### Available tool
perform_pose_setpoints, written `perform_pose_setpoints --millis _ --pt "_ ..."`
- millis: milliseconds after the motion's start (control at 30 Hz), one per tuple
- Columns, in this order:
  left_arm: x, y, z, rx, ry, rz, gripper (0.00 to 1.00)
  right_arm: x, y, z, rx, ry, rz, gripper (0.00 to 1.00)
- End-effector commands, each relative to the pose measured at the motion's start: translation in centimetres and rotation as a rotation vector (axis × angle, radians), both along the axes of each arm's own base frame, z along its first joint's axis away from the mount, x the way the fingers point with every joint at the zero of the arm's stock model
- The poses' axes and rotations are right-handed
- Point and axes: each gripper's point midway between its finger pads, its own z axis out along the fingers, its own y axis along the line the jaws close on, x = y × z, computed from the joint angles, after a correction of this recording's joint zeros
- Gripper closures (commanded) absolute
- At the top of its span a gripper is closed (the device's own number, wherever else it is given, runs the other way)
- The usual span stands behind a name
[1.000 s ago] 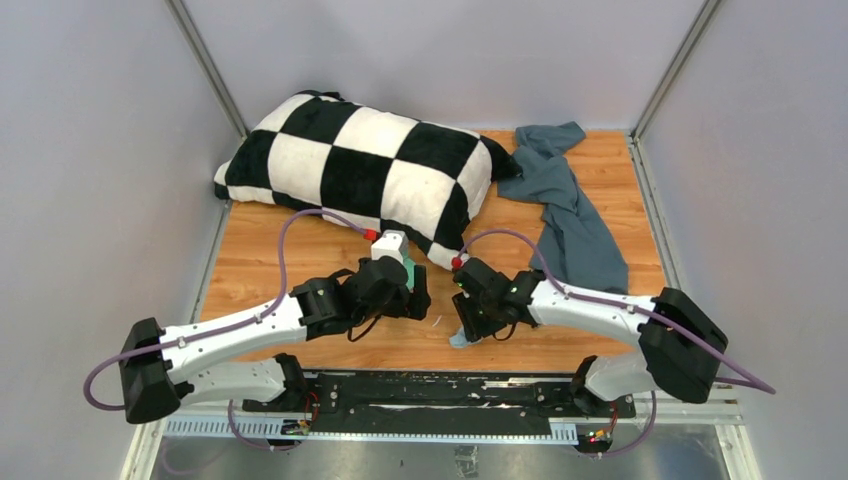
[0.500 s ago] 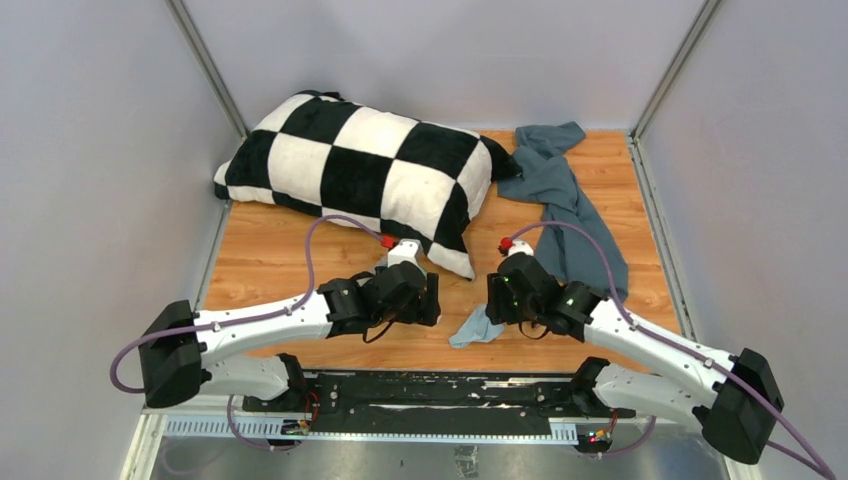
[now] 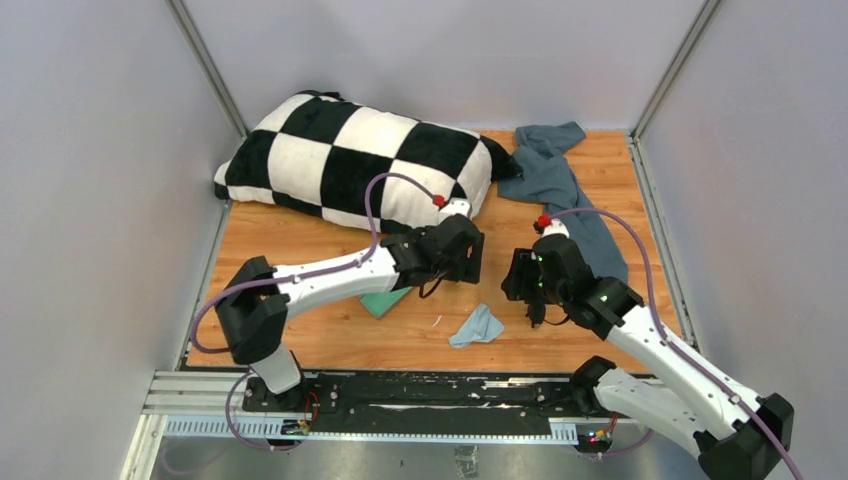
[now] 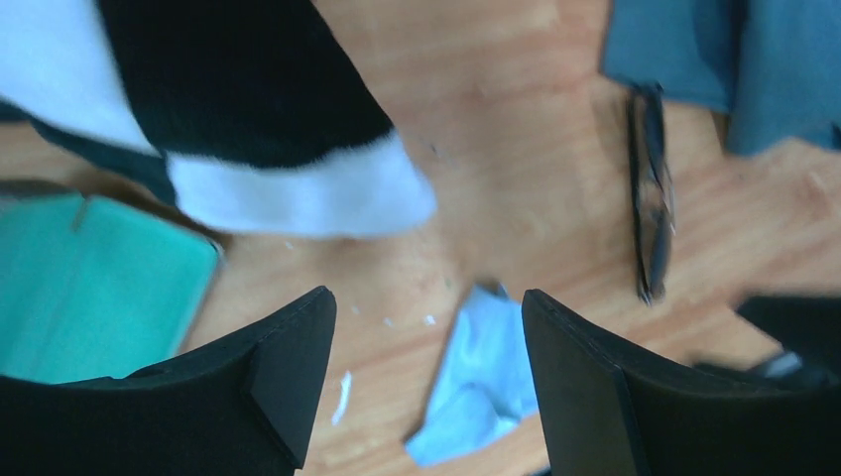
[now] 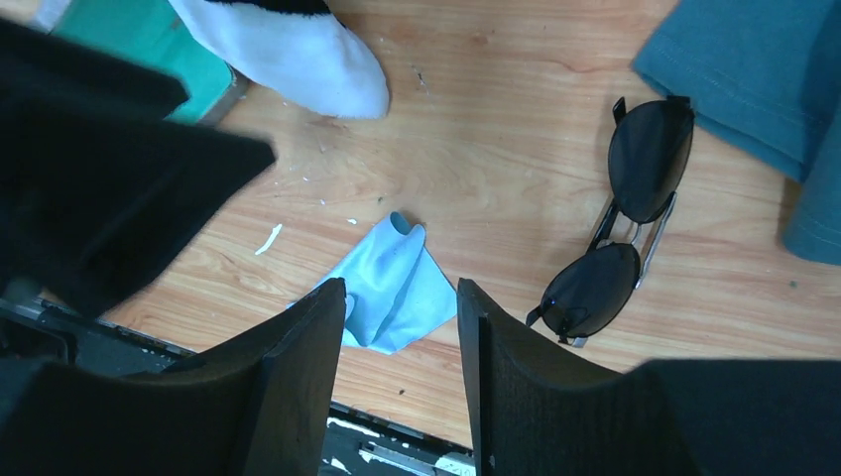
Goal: Organize the sunglasses
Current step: Move the distractor to the center of the board, then adjust the glasses cleaning cloth at the center of the board.
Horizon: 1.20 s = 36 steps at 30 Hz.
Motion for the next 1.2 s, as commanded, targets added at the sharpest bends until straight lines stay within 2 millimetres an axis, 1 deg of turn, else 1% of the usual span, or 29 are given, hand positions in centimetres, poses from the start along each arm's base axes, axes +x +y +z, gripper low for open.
perform_pose_setpoints --millis 0,133,233,333,400,467,500,567,633,667,700,767,867,900,933,967,1033,1133,1167 --pt "4.3 1.1 -1.4 0.042 0.031 0.034 0.25 -0.7 -2.2 1.3 -0.048 -0.016 -0.038 0.49" --pt "8.7 1.5 -2.3 0.042 0.062 0.058 0.25 -1.1 -3.3 1.9 -0.064 -0.037 -0.060 0.48" --pt "12.6 1.8 -2.7 0.036 0.061 0.073 0.25 -1.4 -3.9 1.9 -0.081 -0.037 -0.074 0.48" --pt "16.5 3.3 -3.1 0.047 0.068 0.107 0.25 -1.9 -4.4 1.9 -0.089 -0.035 -0.079 0.48" --pt "18.8 4.5 -3.0 0.047 0.057 0.131 0.25 -2.2 -4.7 1.8 -0.092 -0.032 -0.081 0.48" --pt "20.2 5.2 -2.5 0.058 0.038 0.128 0.25 -2.4 -4.9 1.5 -0.096 -0.027 -0.083 0.48" --pt "20.5 5.1 -2.1 0.070 0.031 0.116 0.24 -2.5 -4.9 1.3 -0.098 -0.022 -0.081 0.47" --pt "19.8 4.3 -1.3 0.060 0.039 0.061 0.23 -2.6 -4.9 0.8 -0.106 -0.009 -0.077 0.47" --pt "18.1 3.3 -0.1 0.048 0.029 0.006 0.20 -2.6 -4.8 0.2 -0.117 0.008 -0.072 0.47" --pt "17.0 2.8 0.8 0.053 0.008 -0.014 0.20 -2.6 -4.7 -0.1 -0.122 0.018 -0.066 0.47" --pt "15.6 2.1 2.4 0.044 -0.027 -0.039 0.19 -2.6 -4.6 -0.5 -0.127 0.030 -0.057 0.47" --pt "12.5 0.6 4.2 0.020 -0.050 -0.105 0.18 -2.6 -4.0 -1.1 -0.126 0.054 -0.032 0.47" --pt "7.4 -1.0 5.7 -0.023 -0.045 -0.185 0.18 -2.6 -2.7 -1.8 -0.108 0.084 0.023 0.47" --pt "5.9 -1.1 5.7 -0.034 -0.034 -0.199 0.17 -2.7 -2.3 -2.1 -0.102 0.100 0.040 0.47" --pt "4.3 -0.8 5.1 -0.034 -0.015 -0.207 0.17 -2.8 -1.9 -2.5 -0.101 0.117 0.053 0.48" --pt "3.1 -0.7 5.2 -0.057 -0.007 -0.201 0.17 -2.8 -1.6 -2.8 -0.097 0.135 0.068 0.48" --pt "0.9 0.2 4.8 -0.091 0.022 -0.187 0.17 -3.0 -1.0 -3.5 -0.099 0.168 0.089 0.48" --pt "-2.1 1.8 4.1 -0.137 0.050 -0.172 0.17 -3.8 0.3 -4.6 -0.078 0.217 0.146 0.49" --pt "-3.0 2.5 3.5 -0.140 0.060 -0.165 0.17 -4.1 0.7 -4.9 -0.070 0.224 0.160 0.49"
